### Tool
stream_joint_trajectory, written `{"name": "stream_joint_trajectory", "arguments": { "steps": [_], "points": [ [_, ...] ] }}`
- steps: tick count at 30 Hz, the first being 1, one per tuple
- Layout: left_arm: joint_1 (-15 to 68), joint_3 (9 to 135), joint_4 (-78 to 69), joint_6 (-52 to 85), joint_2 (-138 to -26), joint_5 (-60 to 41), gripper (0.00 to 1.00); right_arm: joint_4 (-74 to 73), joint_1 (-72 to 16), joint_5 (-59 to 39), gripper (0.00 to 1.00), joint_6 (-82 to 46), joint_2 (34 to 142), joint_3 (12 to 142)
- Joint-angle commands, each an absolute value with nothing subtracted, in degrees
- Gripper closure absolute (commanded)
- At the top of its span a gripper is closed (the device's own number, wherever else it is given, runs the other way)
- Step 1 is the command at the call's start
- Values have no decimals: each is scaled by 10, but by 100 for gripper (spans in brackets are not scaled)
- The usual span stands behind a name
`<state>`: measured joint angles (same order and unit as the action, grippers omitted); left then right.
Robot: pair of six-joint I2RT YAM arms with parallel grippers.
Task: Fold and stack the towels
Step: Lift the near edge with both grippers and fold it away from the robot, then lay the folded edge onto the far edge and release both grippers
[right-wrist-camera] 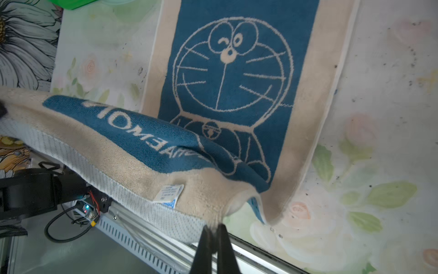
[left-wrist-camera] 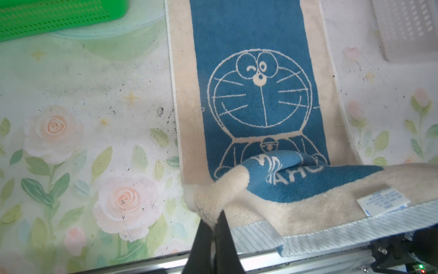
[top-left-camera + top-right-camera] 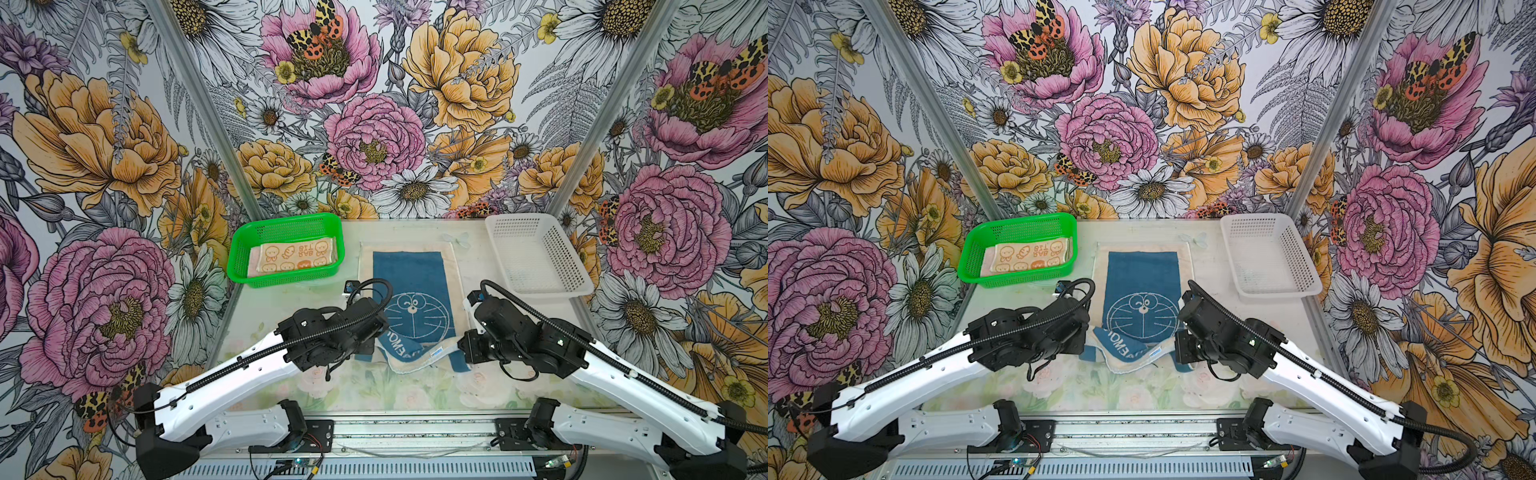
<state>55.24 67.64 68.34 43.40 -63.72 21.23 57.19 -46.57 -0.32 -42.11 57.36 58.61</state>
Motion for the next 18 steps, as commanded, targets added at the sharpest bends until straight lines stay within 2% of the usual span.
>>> {"name": "stream_joint_trajectory", "arguments": {
  "steps": [1, 7, 18],
  "points": [
    [483, 709, 601, 316, -669, 143, 100, 519, -379, -43, 100, -313, 614, 645],
    [362, 772, 549, 235, -777, 88, 100, 468, -248, -123, 100, -226, 745, 726],
    [226, 957, 495, 150, -1020, 40, 100, 412, -143, -173, 100, -165, 988, 872]
  ]
}}
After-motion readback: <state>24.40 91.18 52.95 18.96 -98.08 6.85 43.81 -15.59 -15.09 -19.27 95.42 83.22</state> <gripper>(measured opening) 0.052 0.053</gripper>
